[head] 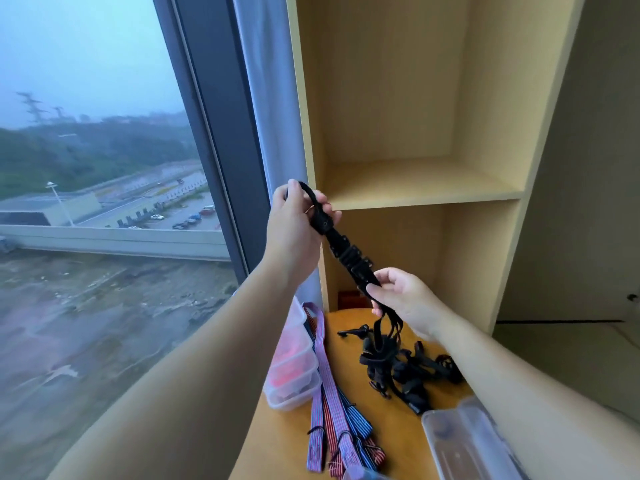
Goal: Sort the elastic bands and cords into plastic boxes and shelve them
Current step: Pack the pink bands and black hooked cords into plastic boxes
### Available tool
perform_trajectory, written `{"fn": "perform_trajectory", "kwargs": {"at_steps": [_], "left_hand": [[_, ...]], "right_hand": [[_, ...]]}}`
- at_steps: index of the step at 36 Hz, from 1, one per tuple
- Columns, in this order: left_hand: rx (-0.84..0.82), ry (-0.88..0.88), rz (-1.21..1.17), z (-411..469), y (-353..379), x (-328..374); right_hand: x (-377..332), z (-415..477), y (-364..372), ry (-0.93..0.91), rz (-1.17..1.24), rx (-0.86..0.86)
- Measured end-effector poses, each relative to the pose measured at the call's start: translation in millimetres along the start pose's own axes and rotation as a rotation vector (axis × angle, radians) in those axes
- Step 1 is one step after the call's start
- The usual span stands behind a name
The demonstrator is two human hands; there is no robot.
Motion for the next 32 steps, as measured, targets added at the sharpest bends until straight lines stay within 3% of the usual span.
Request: {"fn": "perform_trajectory", "kwargs": {"at_steps": [8, 15, 21, 30, 32], "left_hand": [[-0.098, 0.189, 0.375, -5.3, 21.7, 65.3], [-0.151, 0.207, 0.307, -27.0, 48.3, 97.6], [-0.175, 0.255, 0.292, -37.3, 69.7, 127.2], [-0.098, 0.321, 0.361, -24.3, 45.2, 159.1], [-0.079, 0.348, 0.401, -20.4, 38.8, 168.8]], "right_hand": [[-30.5, -6.0, 0.5, -0.018, -0.016, 0.036], [-58.5, -11.2, 45.0, -0.031, -0.134, -0.085], [-83.7, -17.4, 87.0, -0.112, -0.04, -0.166], [-101.3, -22.6, 60.9, -0.07, 0.272, -0.222], [-109.3, -21.7, 49.5, -0.098, 0.249, -0.228]]}}
Point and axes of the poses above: each hand's wrist, its own z-axis towards the middle knuckle, its own y-axis out of the palm, x = y × z, the point moved 8 cm from there along z, towards the middle knuckle, and after that the axes turned 1 degree about x, right-handed, at the moved point
